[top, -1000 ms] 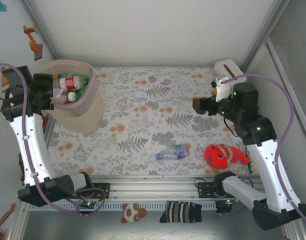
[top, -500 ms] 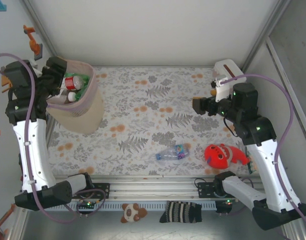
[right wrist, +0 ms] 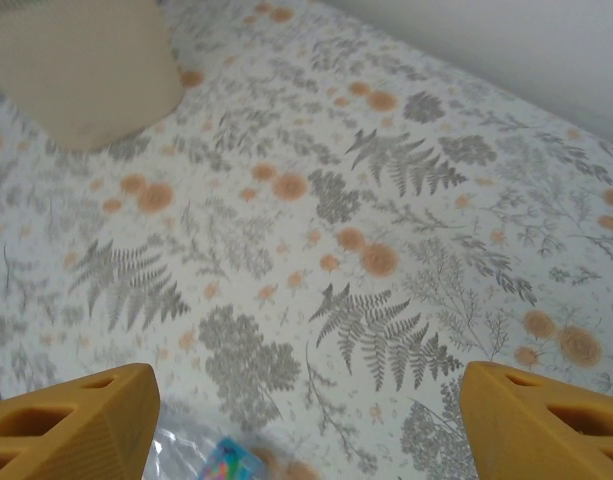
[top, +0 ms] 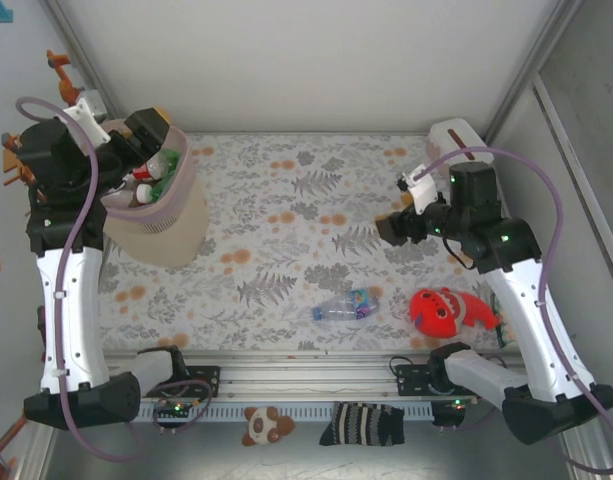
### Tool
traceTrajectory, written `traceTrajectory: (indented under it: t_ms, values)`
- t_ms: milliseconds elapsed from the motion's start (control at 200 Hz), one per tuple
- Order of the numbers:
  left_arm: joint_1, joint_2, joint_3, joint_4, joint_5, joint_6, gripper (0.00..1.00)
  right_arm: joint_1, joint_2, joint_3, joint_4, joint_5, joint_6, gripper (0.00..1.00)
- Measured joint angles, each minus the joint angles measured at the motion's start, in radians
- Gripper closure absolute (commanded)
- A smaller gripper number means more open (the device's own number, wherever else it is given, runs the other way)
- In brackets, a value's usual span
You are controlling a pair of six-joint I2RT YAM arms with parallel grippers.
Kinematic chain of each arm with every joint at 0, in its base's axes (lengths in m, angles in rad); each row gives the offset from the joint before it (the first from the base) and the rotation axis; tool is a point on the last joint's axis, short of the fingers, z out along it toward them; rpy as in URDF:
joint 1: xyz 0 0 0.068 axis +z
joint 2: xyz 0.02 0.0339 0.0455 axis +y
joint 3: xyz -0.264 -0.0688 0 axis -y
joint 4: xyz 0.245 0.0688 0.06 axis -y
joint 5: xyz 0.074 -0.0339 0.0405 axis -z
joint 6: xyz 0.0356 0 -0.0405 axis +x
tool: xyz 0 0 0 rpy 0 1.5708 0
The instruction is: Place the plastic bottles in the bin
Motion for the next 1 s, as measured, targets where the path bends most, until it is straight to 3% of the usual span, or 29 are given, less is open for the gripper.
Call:
traceTrajectory:
  t_ms: [225, 616, 1001]
  values:
    - [0.000, -0.026, -0.038, 0.012, 0.048, 0.039, 0.23, 0.131, 0.018, 0.000, -0.105, 0.008, -0.185, 0.26]
    - [0.000, -0.065, -0.070, 0.006, 0.054, 0.069, 0.22, 0.563, 0.349, 0.000, -0.204, 0.309, -0.327, 0.32]
    - [0.000, -0.101, -0.092, -0.005, 0.033, 0.076, 0.21, 0.764, 0.656, 0.058, -0.199, 0.491, -0.363, 0.31]
